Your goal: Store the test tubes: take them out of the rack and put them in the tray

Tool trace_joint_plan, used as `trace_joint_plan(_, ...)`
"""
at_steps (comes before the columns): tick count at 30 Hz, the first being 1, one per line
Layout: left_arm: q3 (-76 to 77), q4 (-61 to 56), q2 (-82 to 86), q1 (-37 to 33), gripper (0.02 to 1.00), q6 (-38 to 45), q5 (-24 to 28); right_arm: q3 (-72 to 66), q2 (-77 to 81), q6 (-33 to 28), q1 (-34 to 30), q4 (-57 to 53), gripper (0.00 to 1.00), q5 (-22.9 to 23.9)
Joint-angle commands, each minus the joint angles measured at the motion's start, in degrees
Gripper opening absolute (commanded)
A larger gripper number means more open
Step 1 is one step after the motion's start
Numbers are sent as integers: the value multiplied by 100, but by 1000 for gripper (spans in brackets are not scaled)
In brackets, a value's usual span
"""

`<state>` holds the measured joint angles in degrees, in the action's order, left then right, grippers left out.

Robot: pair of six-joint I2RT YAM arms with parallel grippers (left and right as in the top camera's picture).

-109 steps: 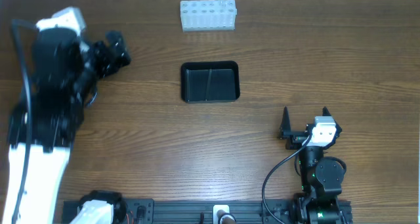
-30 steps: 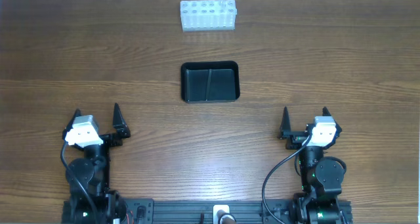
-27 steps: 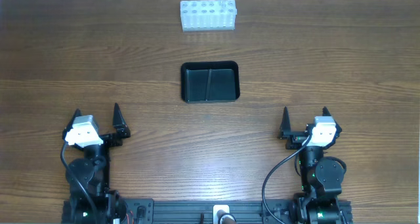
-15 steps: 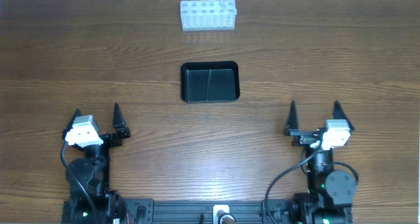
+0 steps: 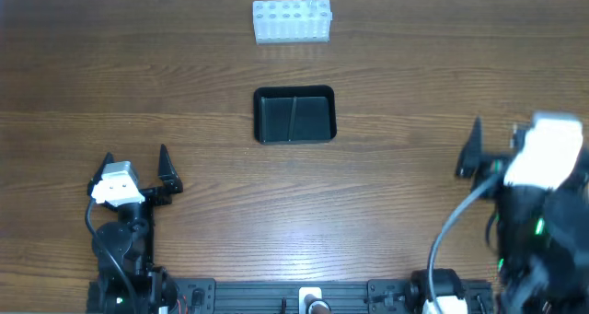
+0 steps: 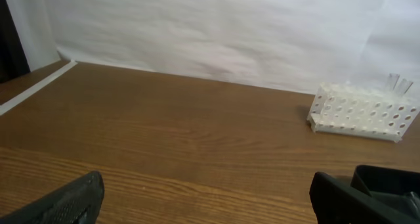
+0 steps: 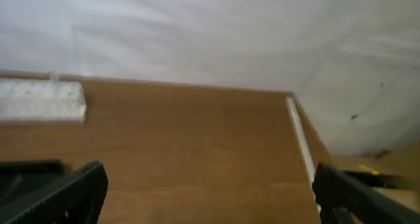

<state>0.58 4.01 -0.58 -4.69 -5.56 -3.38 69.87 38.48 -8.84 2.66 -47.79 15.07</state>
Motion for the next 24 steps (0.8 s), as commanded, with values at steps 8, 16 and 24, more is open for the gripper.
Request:
trace_joint_plan(8, -24, -7, 42, -42, 998, 68, 31, 2511, 3187, 752, 472, -24, 993, -1305)
trace_joint_plan(16, -24, -7, 42, -42, 996, 68, 31, 3283, 5163, 1869, 1353, 490, 991, 39)
trace_joint_plan(24, -24, -7, 42, -42, 996, 68, 31, 4028, 7121, 1777, 2000, 1547, 991, 601)
